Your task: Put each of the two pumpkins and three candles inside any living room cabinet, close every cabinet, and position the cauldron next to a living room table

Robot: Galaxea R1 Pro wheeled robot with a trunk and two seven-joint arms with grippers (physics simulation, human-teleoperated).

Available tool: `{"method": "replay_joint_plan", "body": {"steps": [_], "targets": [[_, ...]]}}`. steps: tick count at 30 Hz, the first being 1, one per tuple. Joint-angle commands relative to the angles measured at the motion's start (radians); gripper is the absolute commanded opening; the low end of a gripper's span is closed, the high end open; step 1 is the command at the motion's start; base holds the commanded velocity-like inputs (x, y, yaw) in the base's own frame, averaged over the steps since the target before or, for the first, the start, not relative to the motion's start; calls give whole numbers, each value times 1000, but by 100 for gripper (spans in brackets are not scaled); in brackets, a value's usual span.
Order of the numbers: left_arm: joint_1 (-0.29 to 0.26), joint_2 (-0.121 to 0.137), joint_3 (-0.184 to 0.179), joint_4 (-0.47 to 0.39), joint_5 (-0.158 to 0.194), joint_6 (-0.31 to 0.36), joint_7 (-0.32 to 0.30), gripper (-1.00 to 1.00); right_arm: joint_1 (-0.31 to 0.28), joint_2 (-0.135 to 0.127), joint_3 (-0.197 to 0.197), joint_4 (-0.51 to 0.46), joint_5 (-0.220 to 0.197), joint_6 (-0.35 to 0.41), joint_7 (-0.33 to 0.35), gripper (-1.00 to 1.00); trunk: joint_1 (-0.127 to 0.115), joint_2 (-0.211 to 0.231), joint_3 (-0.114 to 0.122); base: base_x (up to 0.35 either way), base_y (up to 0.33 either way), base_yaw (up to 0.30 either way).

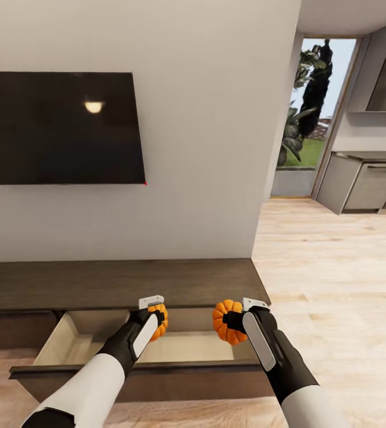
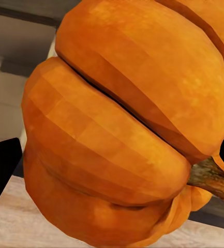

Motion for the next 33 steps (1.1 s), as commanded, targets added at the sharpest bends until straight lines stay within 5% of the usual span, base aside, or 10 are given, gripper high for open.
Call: {"method": "replay_joint_plan", "body": {"steps": [1,33], "targets": [[-1,0,-4,7,4,-7,9,-100,-1,0,2,0,-12,-1,-11,-100,4,-8,-4,0,0,0],[-1,0,-6,23,3,-49,-4,-100,-1,1,4,8,-13,-64,-10,-100,127,-232,-104,0,0,0]]}}
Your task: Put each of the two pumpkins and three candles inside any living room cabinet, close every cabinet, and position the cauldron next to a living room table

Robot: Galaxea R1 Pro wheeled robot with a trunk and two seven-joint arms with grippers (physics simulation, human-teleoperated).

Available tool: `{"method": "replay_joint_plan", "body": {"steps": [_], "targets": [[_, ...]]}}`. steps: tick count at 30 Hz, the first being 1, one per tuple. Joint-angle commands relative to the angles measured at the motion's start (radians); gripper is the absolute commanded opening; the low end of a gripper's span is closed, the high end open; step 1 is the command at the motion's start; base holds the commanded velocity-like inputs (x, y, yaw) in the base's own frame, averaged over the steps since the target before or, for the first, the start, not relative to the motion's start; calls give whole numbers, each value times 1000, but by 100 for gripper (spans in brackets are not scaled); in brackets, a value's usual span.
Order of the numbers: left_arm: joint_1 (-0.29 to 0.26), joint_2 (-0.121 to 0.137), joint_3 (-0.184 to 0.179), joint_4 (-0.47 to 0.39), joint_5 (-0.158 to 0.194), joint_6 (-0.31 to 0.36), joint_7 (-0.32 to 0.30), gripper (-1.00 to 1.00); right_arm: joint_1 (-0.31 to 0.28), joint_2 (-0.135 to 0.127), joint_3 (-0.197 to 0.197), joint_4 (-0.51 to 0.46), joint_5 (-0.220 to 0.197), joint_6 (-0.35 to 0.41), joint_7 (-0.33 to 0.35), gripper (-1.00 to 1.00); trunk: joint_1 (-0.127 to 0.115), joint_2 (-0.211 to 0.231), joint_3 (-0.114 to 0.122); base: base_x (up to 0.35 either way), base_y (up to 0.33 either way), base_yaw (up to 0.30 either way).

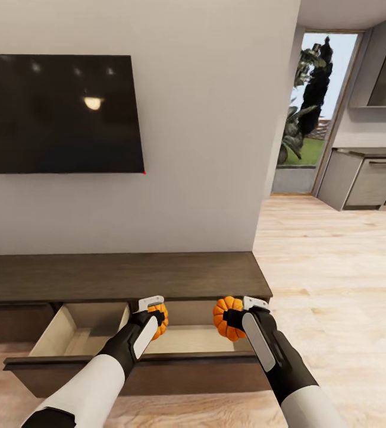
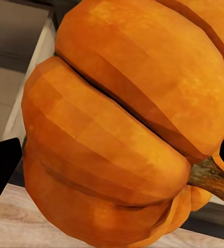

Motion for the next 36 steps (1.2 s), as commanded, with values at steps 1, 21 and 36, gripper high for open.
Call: {"method": "replay_joint_plan", "body": {"steps": [1,21,36], "targets": [[-1,0,-3,-2,4,4,10,-100,-1,0,2,-1,-10,0,-11,-100,4,-8,-4,0,0,0],[-1,0,-3,-2,5,7,4,-100,-2,8,139,95,-5,-188,-13,-100,15,-29,-14,6,0,0],[-1,0,-3,-2,4,9,-162,-100,-2,3,168,122,-6,-228,-13,-100,15,-29,-14,13,-9,0]]}}
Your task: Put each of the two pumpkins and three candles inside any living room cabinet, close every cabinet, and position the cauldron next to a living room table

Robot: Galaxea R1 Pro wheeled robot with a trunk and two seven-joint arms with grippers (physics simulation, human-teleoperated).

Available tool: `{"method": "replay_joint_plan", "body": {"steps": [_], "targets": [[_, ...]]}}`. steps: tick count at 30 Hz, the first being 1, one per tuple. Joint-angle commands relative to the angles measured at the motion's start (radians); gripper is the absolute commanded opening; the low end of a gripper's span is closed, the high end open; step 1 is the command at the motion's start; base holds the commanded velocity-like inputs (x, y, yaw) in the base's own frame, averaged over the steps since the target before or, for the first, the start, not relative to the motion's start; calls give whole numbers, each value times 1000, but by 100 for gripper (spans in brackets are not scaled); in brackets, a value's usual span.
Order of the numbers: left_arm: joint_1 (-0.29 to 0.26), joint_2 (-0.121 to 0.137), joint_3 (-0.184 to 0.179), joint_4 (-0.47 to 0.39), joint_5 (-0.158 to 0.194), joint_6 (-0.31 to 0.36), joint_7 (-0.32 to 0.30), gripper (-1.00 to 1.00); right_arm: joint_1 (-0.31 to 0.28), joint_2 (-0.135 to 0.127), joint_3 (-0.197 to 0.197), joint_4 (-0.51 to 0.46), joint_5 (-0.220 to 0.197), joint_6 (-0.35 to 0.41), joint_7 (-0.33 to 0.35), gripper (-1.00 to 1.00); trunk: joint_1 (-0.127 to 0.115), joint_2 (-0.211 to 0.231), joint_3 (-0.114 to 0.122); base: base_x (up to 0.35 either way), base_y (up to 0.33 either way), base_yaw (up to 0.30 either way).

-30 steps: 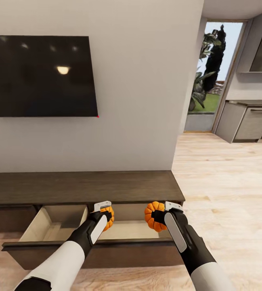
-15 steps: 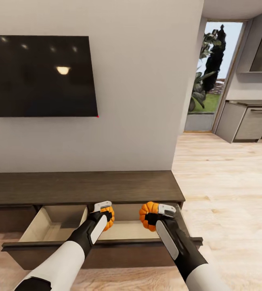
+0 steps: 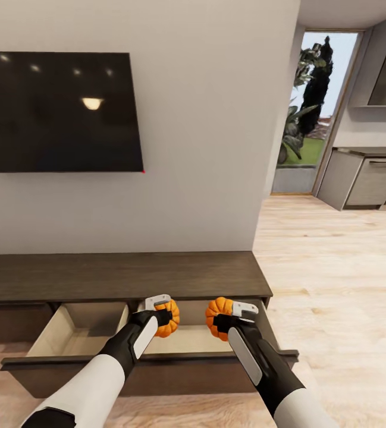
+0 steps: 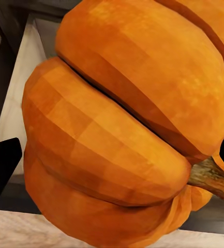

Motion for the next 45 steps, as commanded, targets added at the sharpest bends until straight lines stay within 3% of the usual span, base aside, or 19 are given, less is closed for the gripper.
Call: {"method": "replay_joint_plan", "body": {"steps": [1,17,22,26,45], "targets": [[0,0,-4,-2,9,4,12,-100,-1,-1,3,-1,-7,3,-11,-100,0,-1,-1,46,-154,0],[0,0,-4,-2,5,-5,17,-100,-1,4,3,-1,-8,7,-11,-100,0,-1,-1,31,-117,0],[0,0,-4,-2,6,-44,117,-100,-1,5,3,-1,-8,7,-11,-100,0,-1,-1,15,-15,0],[0,0,-4,-2,6,-49,146,-100,-1,5,3,-1,-8,7,-11,-100,0,-1,-1,1,-1,0],[0,0,-4,-1,8,-49,152,-100,-1,4,3,-6,-10,8,-11,-100,73,-134,-61,0,0,0]]}}
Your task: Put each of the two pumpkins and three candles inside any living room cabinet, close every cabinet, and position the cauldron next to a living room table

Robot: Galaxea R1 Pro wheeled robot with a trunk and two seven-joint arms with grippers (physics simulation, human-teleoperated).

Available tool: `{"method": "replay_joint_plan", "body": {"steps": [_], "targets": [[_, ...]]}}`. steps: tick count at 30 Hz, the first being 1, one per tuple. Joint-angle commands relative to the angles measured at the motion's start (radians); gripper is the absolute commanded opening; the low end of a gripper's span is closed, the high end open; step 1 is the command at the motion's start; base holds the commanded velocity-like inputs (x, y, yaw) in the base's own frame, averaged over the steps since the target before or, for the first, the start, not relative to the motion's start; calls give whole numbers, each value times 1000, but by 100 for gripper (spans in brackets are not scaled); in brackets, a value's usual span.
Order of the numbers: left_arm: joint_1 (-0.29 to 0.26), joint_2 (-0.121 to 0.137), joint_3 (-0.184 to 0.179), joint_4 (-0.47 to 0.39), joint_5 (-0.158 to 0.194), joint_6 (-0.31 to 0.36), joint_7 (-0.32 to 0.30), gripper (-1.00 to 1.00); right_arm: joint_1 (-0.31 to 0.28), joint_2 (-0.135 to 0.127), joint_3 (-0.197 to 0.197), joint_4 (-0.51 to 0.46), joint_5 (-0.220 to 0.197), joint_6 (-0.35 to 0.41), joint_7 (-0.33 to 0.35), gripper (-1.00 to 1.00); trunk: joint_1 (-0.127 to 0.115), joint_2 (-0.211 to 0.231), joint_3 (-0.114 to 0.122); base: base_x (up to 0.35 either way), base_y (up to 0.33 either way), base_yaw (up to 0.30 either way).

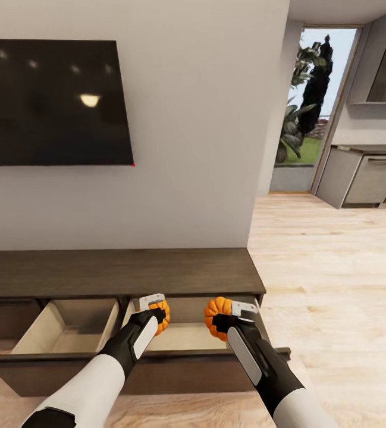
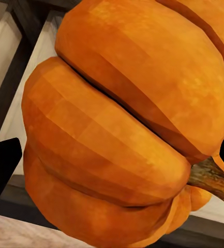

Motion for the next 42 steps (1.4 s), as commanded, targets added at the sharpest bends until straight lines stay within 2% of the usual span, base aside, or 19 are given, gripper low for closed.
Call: {"method": "replay_joint_plan", "body": {"steps": [1,10,14,19,38,42], "targets": [[-1,0,-6,-2,4,4,11,-100,-1,-1,3,-2,-9,0,-11,-100,4,-8,-4,0,0,0],[-1,0,-19,45,2,-56,28,-100,-1,-6,2,-5,-9,-5,-11,-100,38,-71,-32,0,0,0],[-1,0,-22,48,1,-76,78,-100,-1,-6,6,-7,-8,-8,-11,-100,54,-99,-45,0,0,0],[-1,0,-24,48,1,-87,96,-100,0,-7,6,-9,-8,-10,-11,-100,54,-99,-45,0,0,0],[-1,0,-25,48,2,-90,94,-100,-1,-7,4,-6,-8,-10,-11,-100,54,-99,-45,69,-4,0],[-1,0,-25,48,2,-90,94,-100,-1,-7,4,-6,-8,-10,-11,-100,69,-127,-57,2,0,0]]}}
